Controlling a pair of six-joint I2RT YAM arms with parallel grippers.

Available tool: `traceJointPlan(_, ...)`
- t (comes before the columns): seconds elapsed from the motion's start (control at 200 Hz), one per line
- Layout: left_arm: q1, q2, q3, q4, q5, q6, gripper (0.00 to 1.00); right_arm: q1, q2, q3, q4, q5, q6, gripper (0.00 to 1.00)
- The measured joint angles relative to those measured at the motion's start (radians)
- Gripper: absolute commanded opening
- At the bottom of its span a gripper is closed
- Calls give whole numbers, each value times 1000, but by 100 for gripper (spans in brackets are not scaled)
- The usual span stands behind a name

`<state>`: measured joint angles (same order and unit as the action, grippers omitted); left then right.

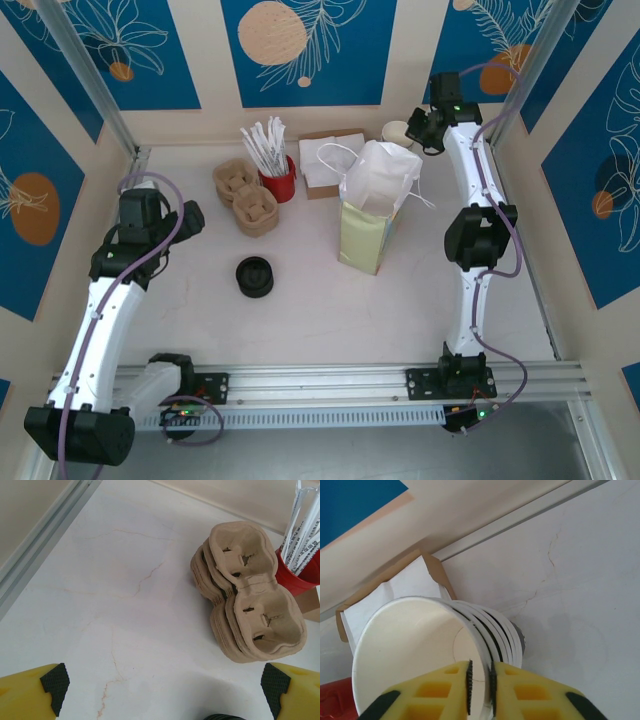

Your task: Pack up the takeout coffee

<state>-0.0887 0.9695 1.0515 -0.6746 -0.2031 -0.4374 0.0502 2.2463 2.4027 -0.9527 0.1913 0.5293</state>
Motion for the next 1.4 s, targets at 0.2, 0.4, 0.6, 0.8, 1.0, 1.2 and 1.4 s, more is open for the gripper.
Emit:
traceJointPlan(0.2, 0, -1, -6, -3, -1, 0, 100, 0, 0, 5, -3, 0, -4, 8)
traceJointPlan(0.4, 0, -14, -8, -8, -8, 1, 100, 0, 2, 37, -27, 0, -3, 1)
traceJointPlan(0.6, 0, -19, -9, -16, -7, 1, 100, 0, 2, 101, -40, -8, -3, 0)
traceJointPlan(0.8, 0, -29, -9, -26, -7, 1, 100, -2, 0, 116, -50, -9, -3, 0)
traceJointPlan(1.0, 0, -45, -9, -27, -7, 2, 100, -6, -58, 124, -66, -25, -3, 0)
traceJointPlan(1.2, 0, -45, -9, -32, -7, 2, 100, -13, -180, 138, -65, -39, -3, 0)
traceJointPlan(1.4, 0, -45, -9, -45, -3, 1, 100, -40, -294, 143, -80, -42, -4, 0)
